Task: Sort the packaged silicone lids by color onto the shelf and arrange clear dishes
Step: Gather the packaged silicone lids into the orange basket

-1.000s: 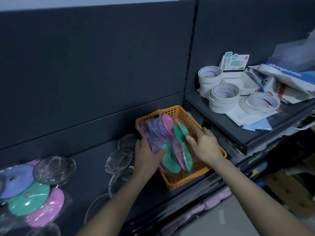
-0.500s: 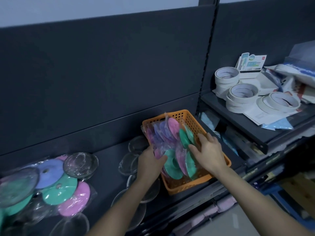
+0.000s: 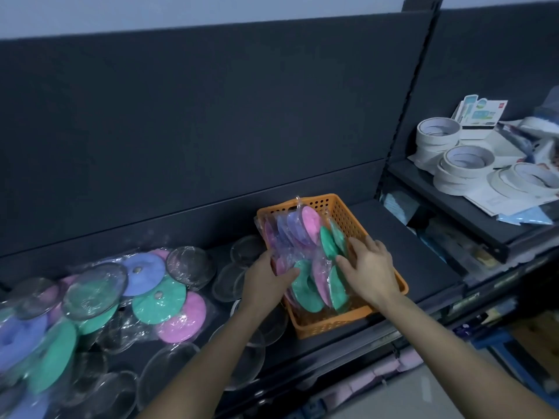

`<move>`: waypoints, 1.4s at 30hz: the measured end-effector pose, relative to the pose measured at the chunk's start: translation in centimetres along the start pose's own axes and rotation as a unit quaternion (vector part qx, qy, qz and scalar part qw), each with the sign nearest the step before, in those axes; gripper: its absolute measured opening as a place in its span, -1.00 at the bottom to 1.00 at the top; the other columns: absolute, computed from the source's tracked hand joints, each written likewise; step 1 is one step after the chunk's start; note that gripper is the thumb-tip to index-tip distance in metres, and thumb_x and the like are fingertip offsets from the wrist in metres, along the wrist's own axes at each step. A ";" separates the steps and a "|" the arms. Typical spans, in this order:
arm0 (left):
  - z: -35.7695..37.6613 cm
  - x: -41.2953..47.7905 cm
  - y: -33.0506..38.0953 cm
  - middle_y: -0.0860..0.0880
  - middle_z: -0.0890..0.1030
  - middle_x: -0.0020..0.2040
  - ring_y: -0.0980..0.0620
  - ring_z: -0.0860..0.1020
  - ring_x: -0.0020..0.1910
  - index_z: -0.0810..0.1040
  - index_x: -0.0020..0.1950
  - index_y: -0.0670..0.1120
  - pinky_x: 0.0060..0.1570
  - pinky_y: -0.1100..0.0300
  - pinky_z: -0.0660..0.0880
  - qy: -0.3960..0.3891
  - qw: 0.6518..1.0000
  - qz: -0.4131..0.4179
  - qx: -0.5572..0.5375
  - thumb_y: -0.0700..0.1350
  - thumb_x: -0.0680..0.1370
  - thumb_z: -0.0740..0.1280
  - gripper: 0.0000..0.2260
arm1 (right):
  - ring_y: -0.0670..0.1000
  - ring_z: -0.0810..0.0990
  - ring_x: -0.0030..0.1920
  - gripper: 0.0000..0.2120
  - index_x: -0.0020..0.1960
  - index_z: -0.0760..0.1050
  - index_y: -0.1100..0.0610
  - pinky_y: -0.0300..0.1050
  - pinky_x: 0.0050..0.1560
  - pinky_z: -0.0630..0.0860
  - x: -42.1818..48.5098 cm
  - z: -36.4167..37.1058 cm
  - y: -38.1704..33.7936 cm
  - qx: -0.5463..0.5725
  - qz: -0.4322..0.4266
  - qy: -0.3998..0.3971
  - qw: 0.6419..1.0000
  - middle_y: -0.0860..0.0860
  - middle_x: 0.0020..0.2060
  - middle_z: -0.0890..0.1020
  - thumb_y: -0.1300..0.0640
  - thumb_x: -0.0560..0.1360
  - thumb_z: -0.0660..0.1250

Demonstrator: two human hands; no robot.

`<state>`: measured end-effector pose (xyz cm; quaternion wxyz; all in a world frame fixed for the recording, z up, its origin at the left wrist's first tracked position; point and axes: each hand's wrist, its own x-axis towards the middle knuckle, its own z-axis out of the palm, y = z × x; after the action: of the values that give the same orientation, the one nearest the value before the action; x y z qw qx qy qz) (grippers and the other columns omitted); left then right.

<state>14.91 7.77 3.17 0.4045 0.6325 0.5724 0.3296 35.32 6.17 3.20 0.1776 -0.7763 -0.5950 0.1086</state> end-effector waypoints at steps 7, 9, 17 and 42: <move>-6.0 -2.1 -2.7 0.01 0.62 -0.01 0.11 0.54 -0.05 0.59 0.11 -0.14 -0.08 0.28 0.40 0.053 0.995 0.034 0.080 -0.03 0.53 0.35 -0.76 | 0.20 0.30 0.41 -0.61 0.31 0.43 0.25 0.09 0.39 0.30 -3.0 0.4 -6.4 0.091 -0.122 0.086 0.985 0.23 0.40 0.34 0.21 0.50 0.31; -8.7 -2.9 -4.6 -0.04 0.64 0.01 0.03 0.57 -0.03 0.61 0.09 -0.16 -0.06 0.27 0.40 0.067 0.990 0.034 0.116 -0.10 0.50 0.38 -0.79 | 0.21 0.41 0.33 -0.65 0.25 0.48 0.24 0.02 0.28 0.39 -3.8 1.1 -8.9 0.112 -0.173 0.104 0.973 0.23 0.32 0.44 0.26 0.47 0.34; -19.5 -7.1 -11.6 -0.13 0.60 0.10 -0.10 0.53 0.10 0.58 0.16 -0.18 0.08 0.22 0.37 0.121 0.958 0.021 0.258 -0.24 0.46 0.36 -0.73 | 0.12 0.41 0.36 -0.63 0.28 0.48 0.23 -0.21 0.33 0.25 -7.3 7.3 -18.0 0.084 -0.276 -0.029 0.957 0.16 0.33 0.45 0.24 0.48 0.32; -23.8 -7.0 -16.7 -0.16 0.21 0.38 -0.14 0.20 0.40 0.09 0.47 -0.15 0.35 0.09 0.27 0.142 0.907 -0.173 0.356 0.21 0.32 0.48 -0.08 | 0.26 0.03 0.49 -0.14 0.53 -0.18 0.15 0.02 0.36 0.29 -5.2 16.4 -27.0 -0.096 -0.372 -0.199 0.901 0.19 0.51 -0.04 0.15 0.41 0.29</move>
<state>-14.61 4.33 -0.54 0.1171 0.5718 0.8038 0.1149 3.86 9.76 -1.04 0.0076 -0.4737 -0.8711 0.1295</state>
